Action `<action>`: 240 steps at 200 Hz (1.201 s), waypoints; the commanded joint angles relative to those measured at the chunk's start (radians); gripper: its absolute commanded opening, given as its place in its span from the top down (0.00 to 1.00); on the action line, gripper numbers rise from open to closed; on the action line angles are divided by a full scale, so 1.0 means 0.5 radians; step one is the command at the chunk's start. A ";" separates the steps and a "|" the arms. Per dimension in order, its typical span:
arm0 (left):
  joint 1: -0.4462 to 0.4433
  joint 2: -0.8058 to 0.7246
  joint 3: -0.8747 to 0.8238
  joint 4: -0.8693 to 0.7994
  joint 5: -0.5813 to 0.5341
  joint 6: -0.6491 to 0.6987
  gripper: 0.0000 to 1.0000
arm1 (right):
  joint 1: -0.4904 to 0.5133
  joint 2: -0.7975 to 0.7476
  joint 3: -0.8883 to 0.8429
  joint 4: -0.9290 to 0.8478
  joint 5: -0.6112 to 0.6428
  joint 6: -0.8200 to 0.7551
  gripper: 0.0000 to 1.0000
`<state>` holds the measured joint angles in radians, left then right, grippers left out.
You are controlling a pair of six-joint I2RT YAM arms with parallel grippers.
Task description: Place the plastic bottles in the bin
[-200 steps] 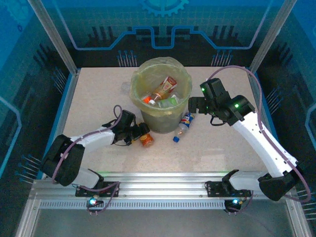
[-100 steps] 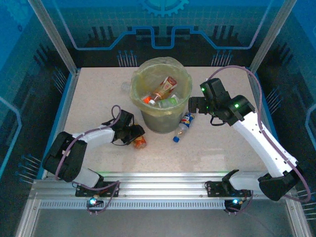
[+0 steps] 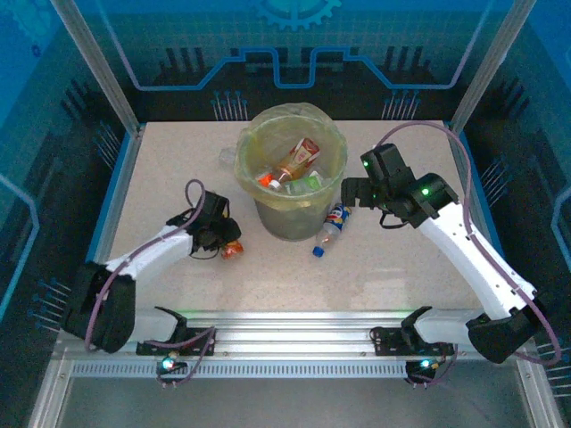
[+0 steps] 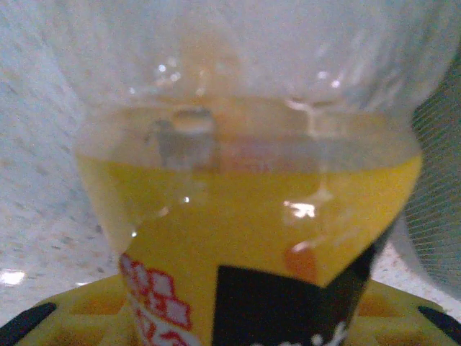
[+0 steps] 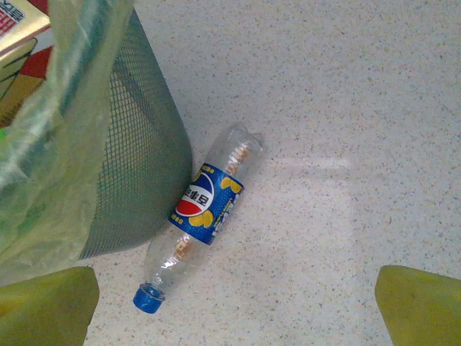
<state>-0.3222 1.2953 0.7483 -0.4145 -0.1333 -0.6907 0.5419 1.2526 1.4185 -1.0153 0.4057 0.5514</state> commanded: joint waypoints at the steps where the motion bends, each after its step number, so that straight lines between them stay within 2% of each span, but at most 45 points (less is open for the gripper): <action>1: 0.020 -0.183 0.190 -0.194 -0.269 0.323 0.59 | -0.035 -0.090 -0.058 0.031 0.028 0.063 0.00; 48: 0.022 -0.353 0.563 -0.263 -0.352 0.732 0.59 | -0.061 -0.163 -0.119 0.058 0.022 0.077 0.00; 98: 0.022 -0.369 0.955 -0.128 -0.324 1.054 0.58 | -0.074 -0.220 -0.161 0.076 0.016 0.084 0.00; 116: 0.022 -0.347 1.089 -0.042 -0.226 1.206 0.58 | -0.081 -0.229 -0.168 0.085 0.009 0.088 0.00; 149: 0.022 -0.235 1.285 0.104 0.152 1.578 0.54 | -0.085 -0.229 -0.177 0.103 -0.013 0.091 0.00; 190: 0.010 0.006 1.527 0.116 0.444 1.805 0.56 | -0.095 -0.223 -0.168 0.110 -0.035 0.094 0.00; 240: -0.067 0.304 1.740 0.081 0.488 2.178 0.59 | -0.098 -0.238 -0.160 0.104 -0.050 0.102 0.00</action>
<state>-0.3401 1.3994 1.5555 -0.3832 0.0631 0.2562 0.5091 1.1519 1.3403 -0.9745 0.3866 0.5816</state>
